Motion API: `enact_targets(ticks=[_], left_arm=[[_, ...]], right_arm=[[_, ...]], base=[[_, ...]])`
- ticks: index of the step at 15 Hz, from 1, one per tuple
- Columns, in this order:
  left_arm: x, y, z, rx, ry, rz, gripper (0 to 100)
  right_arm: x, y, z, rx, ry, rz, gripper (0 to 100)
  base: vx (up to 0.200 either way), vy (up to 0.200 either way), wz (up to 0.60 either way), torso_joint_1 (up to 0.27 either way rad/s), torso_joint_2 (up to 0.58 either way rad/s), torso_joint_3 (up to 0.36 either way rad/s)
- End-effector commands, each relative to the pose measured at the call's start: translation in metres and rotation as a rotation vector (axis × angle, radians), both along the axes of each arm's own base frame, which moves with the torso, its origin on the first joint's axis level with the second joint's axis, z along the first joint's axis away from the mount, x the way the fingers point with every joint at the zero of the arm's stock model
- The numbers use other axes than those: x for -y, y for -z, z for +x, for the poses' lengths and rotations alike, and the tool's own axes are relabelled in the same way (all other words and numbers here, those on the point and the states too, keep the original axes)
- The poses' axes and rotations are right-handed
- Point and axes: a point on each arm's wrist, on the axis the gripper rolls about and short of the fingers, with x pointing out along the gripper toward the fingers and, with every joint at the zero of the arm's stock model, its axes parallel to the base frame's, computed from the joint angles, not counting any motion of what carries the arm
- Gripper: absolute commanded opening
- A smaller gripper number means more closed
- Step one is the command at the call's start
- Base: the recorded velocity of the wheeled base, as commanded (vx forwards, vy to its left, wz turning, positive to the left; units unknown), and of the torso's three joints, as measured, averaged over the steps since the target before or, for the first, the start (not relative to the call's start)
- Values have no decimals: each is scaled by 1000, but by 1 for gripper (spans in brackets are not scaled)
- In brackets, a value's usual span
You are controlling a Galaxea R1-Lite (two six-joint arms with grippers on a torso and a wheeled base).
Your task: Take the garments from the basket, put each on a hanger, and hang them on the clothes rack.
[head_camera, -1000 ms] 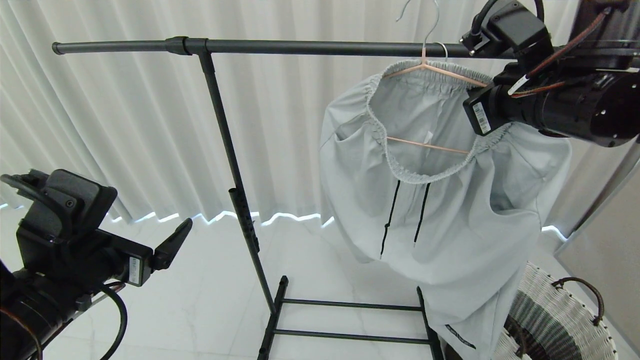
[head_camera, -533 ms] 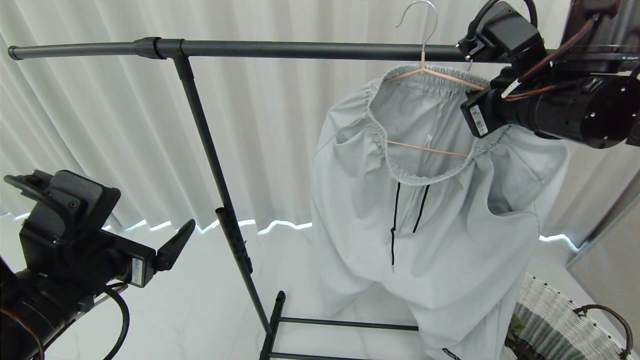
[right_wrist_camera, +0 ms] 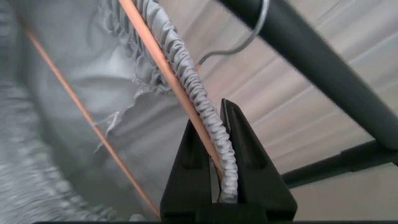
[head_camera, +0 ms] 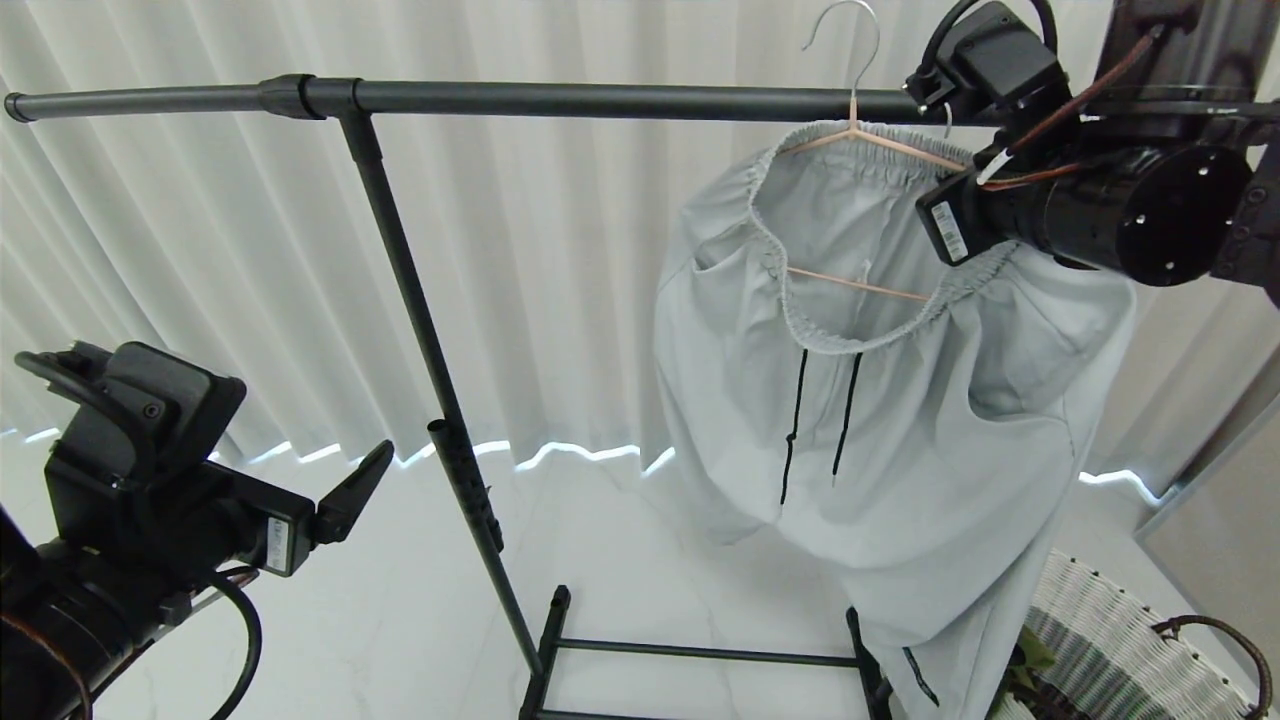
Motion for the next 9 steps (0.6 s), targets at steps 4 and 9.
enact_targets(ticks=[4,9], left_arm=[[0,0,0,2,0,-1,100],[0,-1,-1,5,0,-2,100]], right_arm=[[-18,7,26,-4,45,-5,0],[-29,20,36,-30,42,-26,0]], base=[[0,0,0,0,0,0],[0,0,0,0,0,0]])
